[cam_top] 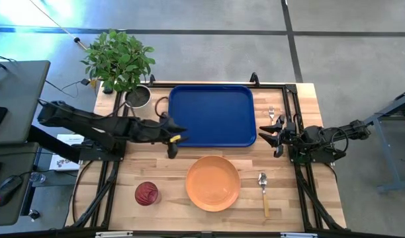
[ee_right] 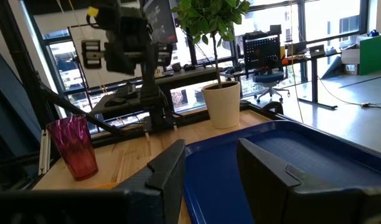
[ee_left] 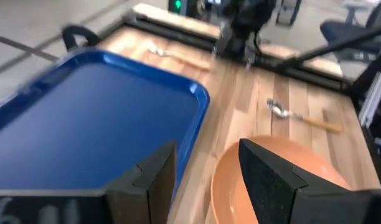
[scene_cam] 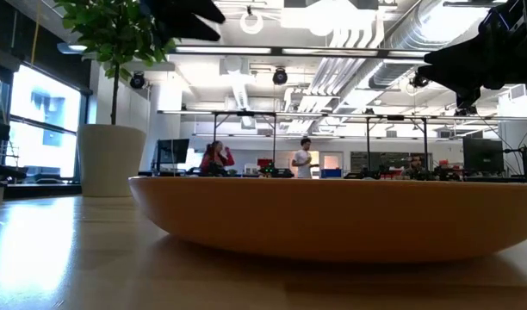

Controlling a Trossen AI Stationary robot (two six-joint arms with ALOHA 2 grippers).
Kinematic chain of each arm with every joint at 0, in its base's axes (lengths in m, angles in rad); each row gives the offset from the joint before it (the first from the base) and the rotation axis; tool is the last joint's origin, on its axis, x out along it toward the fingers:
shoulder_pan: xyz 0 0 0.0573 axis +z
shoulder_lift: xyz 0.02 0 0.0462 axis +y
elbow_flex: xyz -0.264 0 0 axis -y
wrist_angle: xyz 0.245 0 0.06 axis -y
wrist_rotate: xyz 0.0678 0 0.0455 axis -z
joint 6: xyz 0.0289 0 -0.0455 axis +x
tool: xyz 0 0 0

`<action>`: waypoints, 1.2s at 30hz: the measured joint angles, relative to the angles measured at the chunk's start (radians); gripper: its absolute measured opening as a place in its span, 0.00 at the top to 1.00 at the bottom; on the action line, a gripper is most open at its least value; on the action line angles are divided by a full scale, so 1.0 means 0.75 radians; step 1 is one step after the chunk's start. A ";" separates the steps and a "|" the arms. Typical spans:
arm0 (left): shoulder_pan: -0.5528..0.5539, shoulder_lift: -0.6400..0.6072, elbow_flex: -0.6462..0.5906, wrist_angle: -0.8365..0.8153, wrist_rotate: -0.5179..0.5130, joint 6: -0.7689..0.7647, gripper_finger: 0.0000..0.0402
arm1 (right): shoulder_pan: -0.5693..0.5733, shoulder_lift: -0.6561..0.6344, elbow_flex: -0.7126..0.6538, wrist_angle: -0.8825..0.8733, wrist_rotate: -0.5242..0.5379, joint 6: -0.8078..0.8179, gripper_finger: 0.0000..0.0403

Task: Pick and place plate/cup/fork/spoon on tray
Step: Put the orange plate on the blue tray

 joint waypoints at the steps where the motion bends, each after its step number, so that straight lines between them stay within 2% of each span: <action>1: 0.004 0.021 0.000 0.000 0.022 0.000 0.59 | 0.000 0.000 0.000 0.000 0.000 0.000 0.66; 12: 0.044 0.228 0.000 0.008 0.126 -0.203 0.59 | 0.000 0.000 0.000 -0.003 0.000 0.000 0.66; 25: 0.044 0.401 0.000 0.015 0.262 -0.209 0.58 | 0.000 0.000 0.000 -0.011 0.000 0.000 0.66; 36: 0.041 0.518 0.000 0.066 0.301 -0.221 0.46 | -0.001 0.000 0.000 -0.020 0.000 0.000 0.66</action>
